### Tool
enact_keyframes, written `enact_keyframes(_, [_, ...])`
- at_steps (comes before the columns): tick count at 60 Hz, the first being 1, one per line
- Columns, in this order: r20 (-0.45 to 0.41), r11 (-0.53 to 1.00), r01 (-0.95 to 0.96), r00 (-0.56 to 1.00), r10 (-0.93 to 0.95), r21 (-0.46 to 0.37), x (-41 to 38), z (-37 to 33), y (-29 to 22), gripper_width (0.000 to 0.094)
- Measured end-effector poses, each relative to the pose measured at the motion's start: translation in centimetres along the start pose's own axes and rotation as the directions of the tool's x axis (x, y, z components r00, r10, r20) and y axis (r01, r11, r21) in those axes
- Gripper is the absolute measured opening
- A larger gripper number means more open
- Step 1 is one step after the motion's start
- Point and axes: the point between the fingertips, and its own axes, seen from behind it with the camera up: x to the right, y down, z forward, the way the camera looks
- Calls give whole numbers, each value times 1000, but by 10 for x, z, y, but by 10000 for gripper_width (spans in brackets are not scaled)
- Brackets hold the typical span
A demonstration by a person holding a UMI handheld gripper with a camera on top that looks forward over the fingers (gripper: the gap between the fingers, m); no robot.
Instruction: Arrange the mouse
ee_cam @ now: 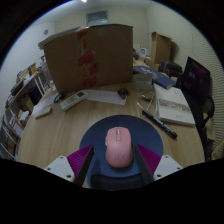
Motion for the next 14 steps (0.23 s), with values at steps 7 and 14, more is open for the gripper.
enact_keyframes(7, [-43,1000,-7,999,7,10,-9,-50,2,836])
enact_keyframes(14, [-89,998,-58,994,59,11,-22,-113,16,840])
